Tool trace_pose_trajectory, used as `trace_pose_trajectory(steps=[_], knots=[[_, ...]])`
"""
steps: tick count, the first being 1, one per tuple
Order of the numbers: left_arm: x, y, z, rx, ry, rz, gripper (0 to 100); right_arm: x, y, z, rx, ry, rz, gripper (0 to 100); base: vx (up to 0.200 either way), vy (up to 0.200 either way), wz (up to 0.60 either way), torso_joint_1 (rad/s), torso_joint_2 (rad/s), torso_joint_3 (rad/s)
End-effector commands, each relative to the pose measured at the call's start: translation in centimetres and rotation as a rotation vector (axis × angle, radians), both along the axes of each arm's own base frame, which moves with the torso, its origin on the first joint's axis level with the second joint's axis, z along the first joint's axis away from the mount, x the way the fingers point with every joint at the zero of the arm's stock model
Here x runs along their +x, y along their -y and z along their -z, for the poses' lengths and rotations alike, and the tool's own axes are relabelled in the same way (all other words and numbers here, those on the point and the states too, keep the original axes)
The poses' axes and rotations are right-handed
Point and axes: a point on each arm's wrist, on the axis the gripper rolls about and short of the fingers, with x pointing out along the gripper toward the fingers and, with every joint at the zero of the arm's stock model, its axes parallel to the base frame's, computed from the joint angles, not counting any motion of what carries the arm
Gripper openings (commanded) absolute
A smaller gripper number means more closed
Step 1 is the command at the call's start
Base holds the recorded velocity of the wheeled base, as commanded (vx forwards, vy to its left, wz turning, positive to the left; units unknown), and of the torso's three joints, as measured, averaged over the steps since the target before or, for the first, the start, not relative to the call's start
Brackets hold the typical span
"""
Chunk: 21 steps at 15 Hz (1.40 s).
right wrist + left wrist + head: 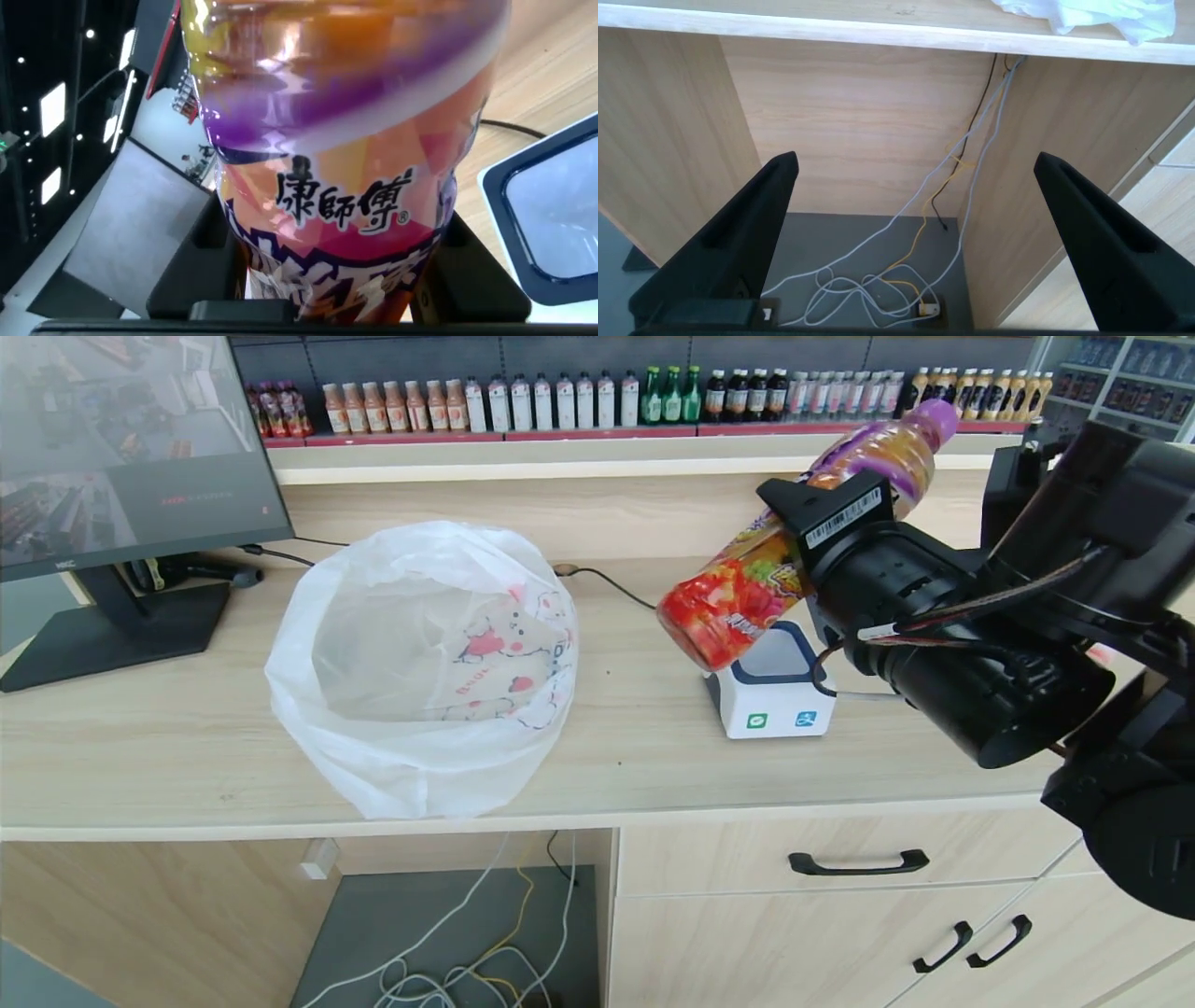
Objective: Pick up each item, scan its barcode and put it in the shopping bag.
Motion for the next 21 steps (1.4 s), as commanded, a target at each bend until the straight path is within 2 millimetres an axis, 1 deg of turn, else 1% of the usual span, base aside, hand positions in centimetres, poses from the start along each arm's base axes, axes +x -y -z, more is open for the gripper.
trace_pose_trajectory(steps=[1, 3, 6, 7, 12, 16, 19, 21], knots=[[0.0, 0.0, 0.0, 0.000, 0.000, 0.000, 100, 0.1, 0.0, 0.0, -0.013, -0.007, 0.002, 0, 0.000, 0.000, 0.00, 0.000, 0.00, 0.000], [0.0, 0.0, 0.0, 0.000, 0.000, 0.000, 100, 0.1, -0.1, -0.5, -0.007, 0.002, -0.002, 0, 0.000, 0.000, 0.00, 0.000, 0.00, 0.000], [0.0, 0.0, 0.0, 0.000, 0.000, 0.000, 100, 0.8, -0.2, -0.5, 0.014, -0.001, -0.004, 0, 0.000, 0.000, 0.00, 0.000, 0.00, 0.000], [0.0, 0.0, 0.0, 0.000, 0.000, 0.000, 100, 0.9, -0.1, -0.8, 0.028, 0.006, -0.002, 0, 0.000, 0.000, 0.00, 0.000, 0.00, 0.000], [0.0, 0.0, 0.0, 0.000, 0.000, 0.000, 100, 1.8, 1.1, -0.7, 0.085, -0.007, 0.025, 0, 0.000, 0.000, 0.00, 0.000, 0.00, 0.000], [0.0, 0.0, 0.0, 0.000, 0.000, 0.000, 100, 1.9, 1.2, -0.8, 0.123, -0.013, 0.019, 0, 0.000, 0.000, 0.00, 0.000, 0.00, 0.000], [0.0, 0.0, 0.0, 0.000, 0.000, 0.000, 100, 1.9, 1.1, 0.1, 0.182, -0.056, 0.000, 0, 0.000, 0.000, 0.00, 0.000, 0.00, 0.000], [0.0, 0.0, 0.0, 0.000, 0.000, -0.002, 100, 2.5, 1.1, 0.7, 0.202, -0.076, 0.004, 0, 0.000, 0.000, 0.00, 0.000, 0.00, 0.000]])
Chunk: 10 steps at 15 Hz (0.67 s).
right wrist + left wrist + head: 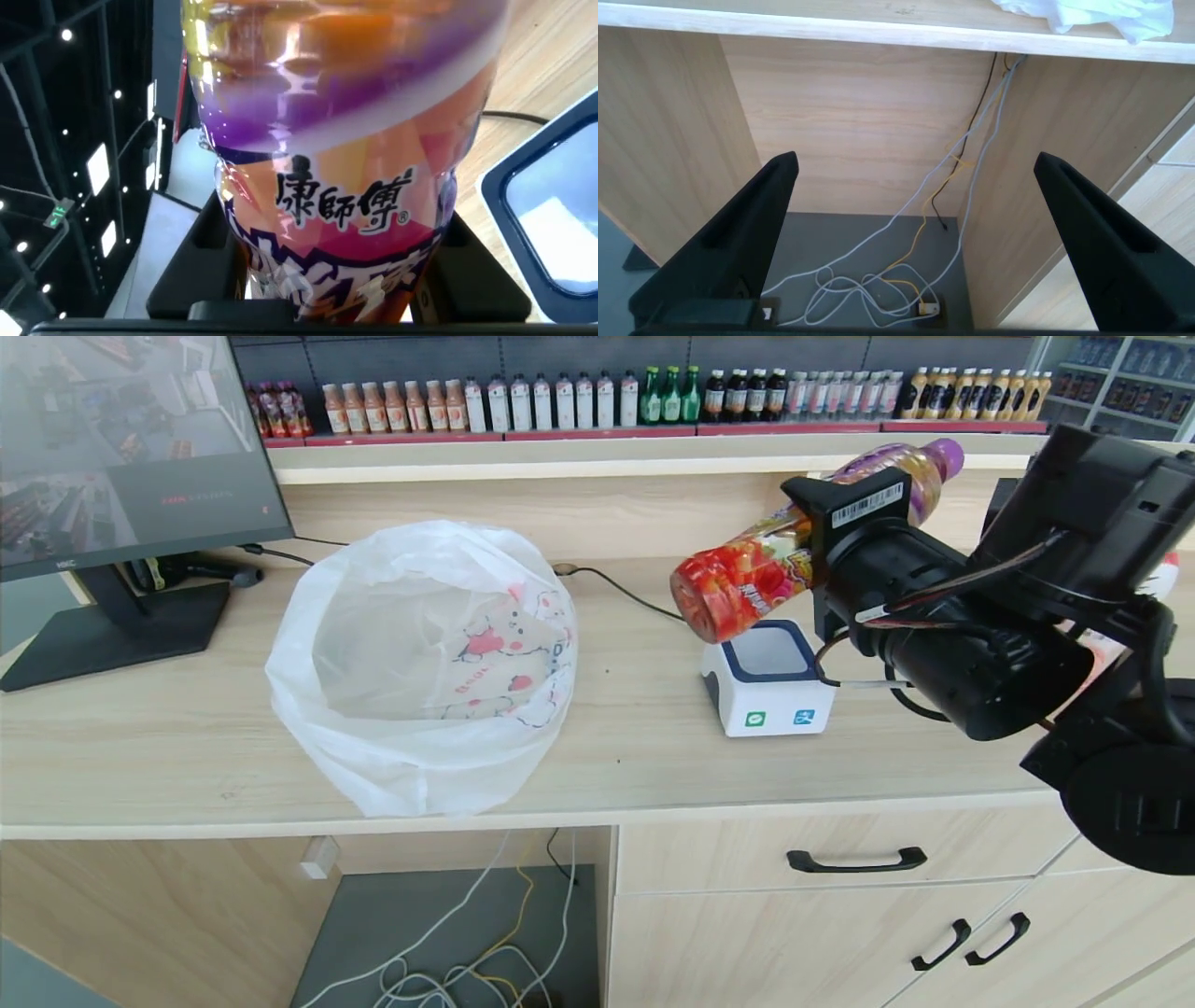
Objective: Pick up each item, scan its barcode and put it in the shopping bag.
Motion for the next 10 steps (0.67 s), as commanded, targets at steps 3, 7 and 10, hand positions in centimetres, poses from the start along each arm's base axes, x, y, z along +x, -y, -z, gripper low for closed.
trace_pose_trajectory(steps=[3, 7, 10], knots=[[0.0, 0.0, 0.0, 0.000, 0.000, 0.000, 100, 2.4, 1.0, 1.4, 0.031, -0.041, 0.047, 0, 0.000, 0.000, 0.00, 0.000, 0.00, 0.000], [0.0, 0.0, 0.0, 0.000, 0.000, 0.000, 100, 4.2, 3.9, 2.0, 0.104, -0.064, 0.072, 0, 0.000, 0.000, 0.00, 0.000, 0.00, 0.000], [0.0, 0.0, 0.0, 0.000, 0.000, 0.000, 100, 5.5, 3.9, 3.4, 0.104, -0.102, 0.079, 0, 0.000, 0.000, 0.00, 0.000, 0.00, 0.000]])
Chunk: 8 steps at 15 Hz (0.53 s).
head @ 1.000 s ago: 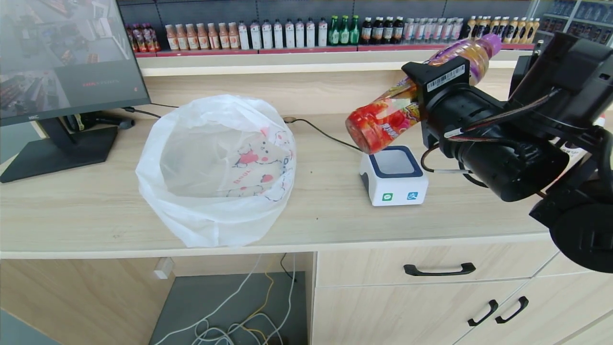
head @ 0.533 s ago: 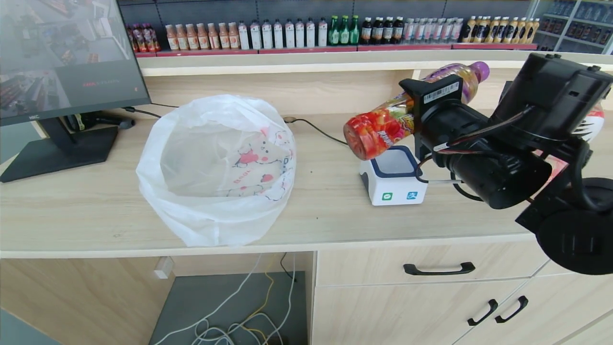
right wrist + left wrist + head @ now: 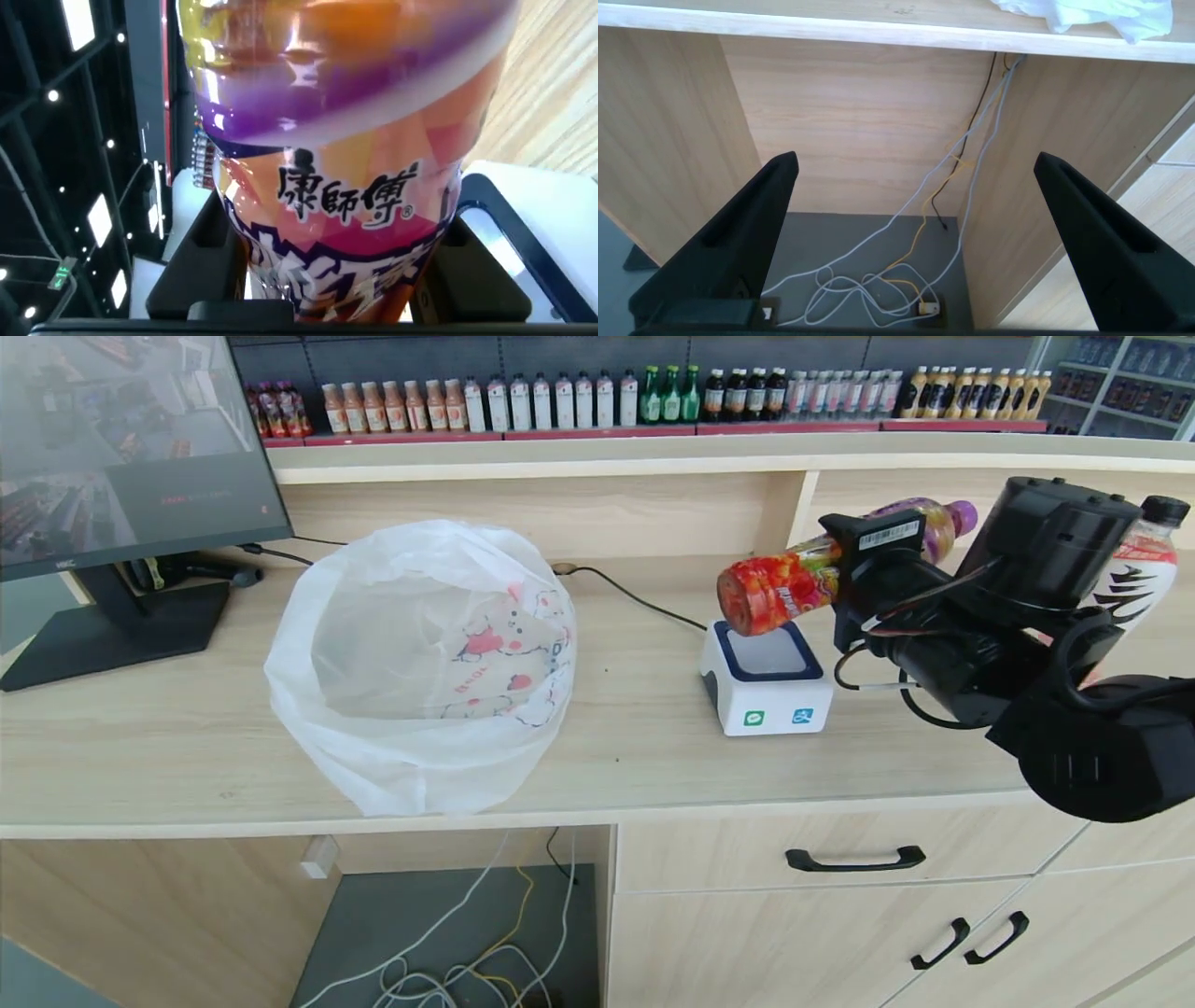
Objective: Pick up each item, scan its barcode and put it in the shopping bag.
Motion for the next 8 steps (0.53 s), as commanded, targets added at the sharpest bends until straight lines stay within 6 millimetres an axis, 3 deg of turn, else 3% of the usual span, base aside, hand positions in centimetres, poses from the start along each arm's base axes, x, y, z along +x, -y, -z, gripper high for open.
trace_pose_trajectory(steps=[1, 4, 8], knots=[[0.0, 0.0, 0.0, 0.000, 0.000, 0.000, 100, 1.0, 0.0, 1.1, 0.005, -0.030, 0.009, 0, 0.000, 0.000, 0.00, 0.000, 0.00, 0.000], [0.0, 0.0, 0.0, 0.000, 0.000, 0.000, 100, 1.3, -0.2, 1.4, 0.042, -0.038, -0.014, 0, 0.000, 0.000, 0.00, 0.000, 0.00, 0.000], [0.0, 0.0, 0.0, 0.000, 0.000, 0.000, 100, 2.1, 1.3, 1.9, 0.050, -0.054, 0.017, 0, 0.000, 0.000, 0.00, 0.000, 0.00, 0.000]])
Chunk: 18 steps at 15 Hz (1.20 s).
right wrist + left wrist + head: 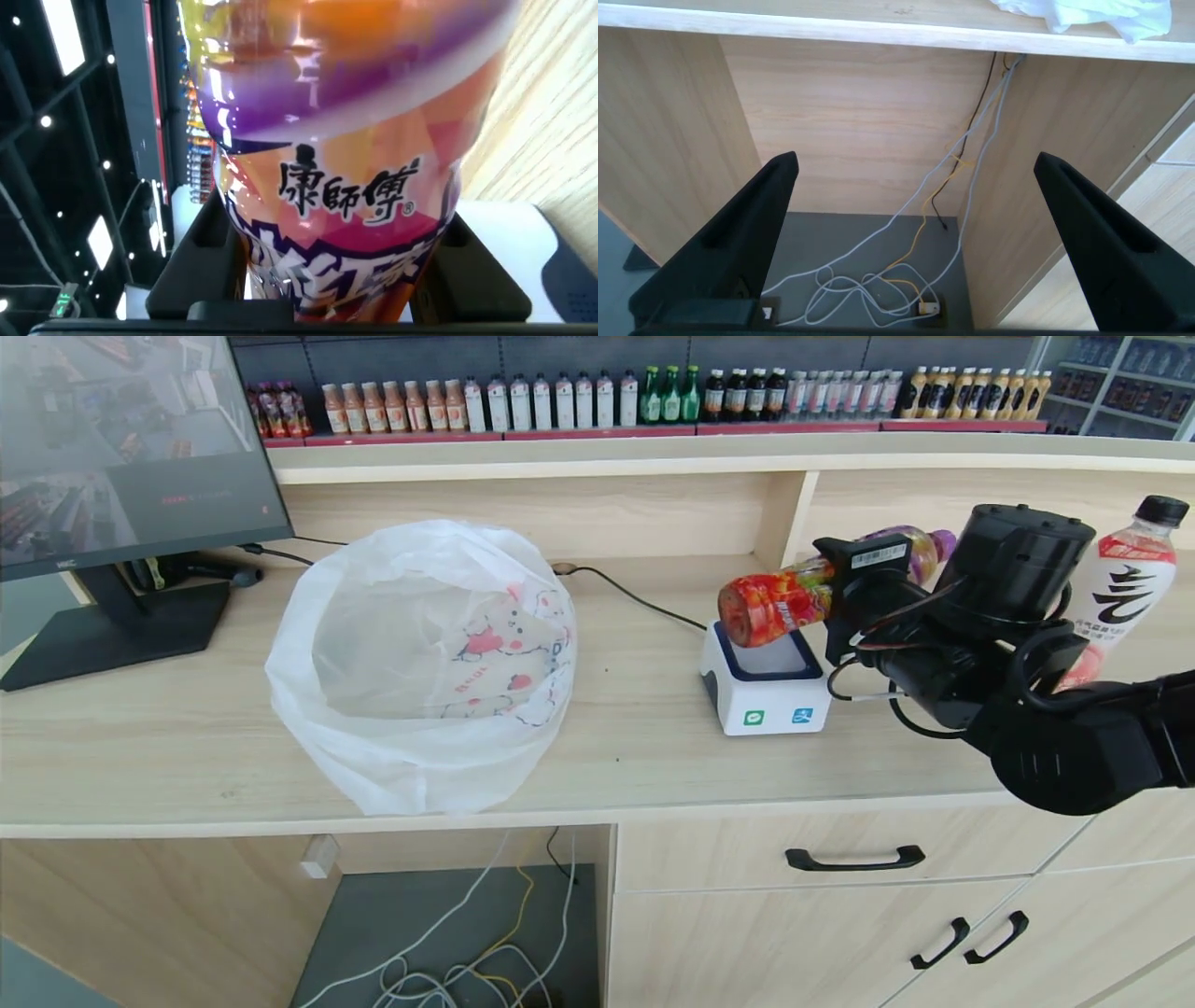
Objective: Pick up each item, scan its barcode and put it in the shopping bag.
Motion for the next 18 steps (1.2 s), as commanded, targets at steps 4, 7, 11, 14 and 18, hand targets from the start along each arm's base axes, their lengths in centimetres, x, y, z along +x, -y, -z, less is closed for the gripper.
trace_pose_trajectory(steps=[4, 7, 11, 14, 18], knots=[[0.0, 0.0, 0.0, 0.000, 0.000, 0.000, 100, 0.4, 1.0, 0.9, -0.005, -0.028, 0.023, 0, 0.000, 0.000, 0.00, 0.000, 0.00, 0.000], [0.0, 0.0, 0.0, 0.000, 0.000, 0.000, 100, 0.8, 0.8, 1.6, -0.012, -0.046, 0.017, 0, 0.000, 0.000, 0.00, 0.000, 0.00, 0.000], [0.0, 0.0, 0.0, 0.000, 0.000, 0.000, 100, 1.0, 0.8, 1.9, -0.014, -0.052, 0.018, 0, 0.000, 0.000, 0.00, 0.000, 0.00, 0.000], [0.0, 0.0, 0.0, 0.000, 0.000, 0.000, 100, 1.1, 0.9, 1.9, -0.011, -0.052, 0.020, 0, 0.000, 0.000, 0.00, 0.000, 0.00, 0.000], [0.0, 0.0, 0.0, 0.000, 0.000, 0.000, 100, 1.1, 0.9, 1.9, -0.005, -0.053, 0.019, 0, 0.000, 0.000, 0.00, 0.000, 0.00, 0.000]])
